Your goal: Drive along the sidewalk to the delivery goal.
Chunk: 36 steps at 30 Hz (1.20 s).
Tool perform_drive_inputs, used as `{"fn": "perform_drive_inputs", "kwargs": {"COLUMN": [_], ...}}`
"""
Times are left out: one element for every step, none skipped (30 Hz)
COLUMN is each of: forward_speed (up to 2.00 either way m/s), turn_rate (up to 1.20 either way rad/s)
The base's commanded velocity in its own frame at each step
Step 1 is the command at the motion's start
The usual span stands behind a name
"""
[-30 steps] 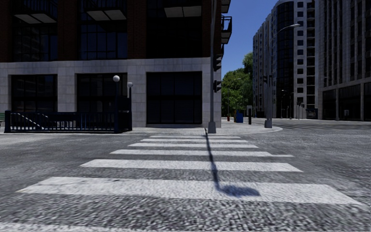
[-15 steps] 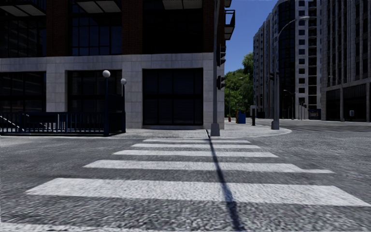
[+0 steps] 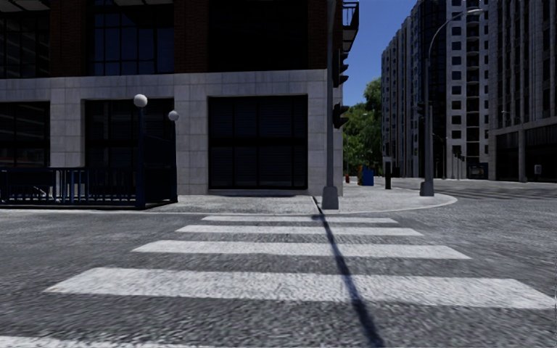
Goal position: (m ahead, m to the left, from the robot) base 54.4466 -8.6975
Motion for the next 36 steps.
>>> {"fn": "perform_drive_inputs", "kwargs": {"forward_speed": [2.0,2.0,2.0,2.0,2.0,2.0,2.0,2.0,2.0,2.0,2.0,2.0,2.0,2.0,2.0,2.0,2.0,2.0,2.0,2.0,2.0,2.0,2.0,2.0,2.0,2.0,2.0,2.0,2.0,2.0,2.0,2.0,2.0,2.0,2.0,2.0], "turn_rate": [0.0,0.0,0.0,0.0,0.0,0.0,0.0,0.0,0.0,0.0,0.0,0.0,0.0,0.0,0.0,0.0,0.0,0.0,0.0,0.0,0.0,0.0,0.0,0.0,0.0,0.0,0.0,0.0,0.0,0.0,0.0,0.0,0.0,0.0,0.0,0.0]}}
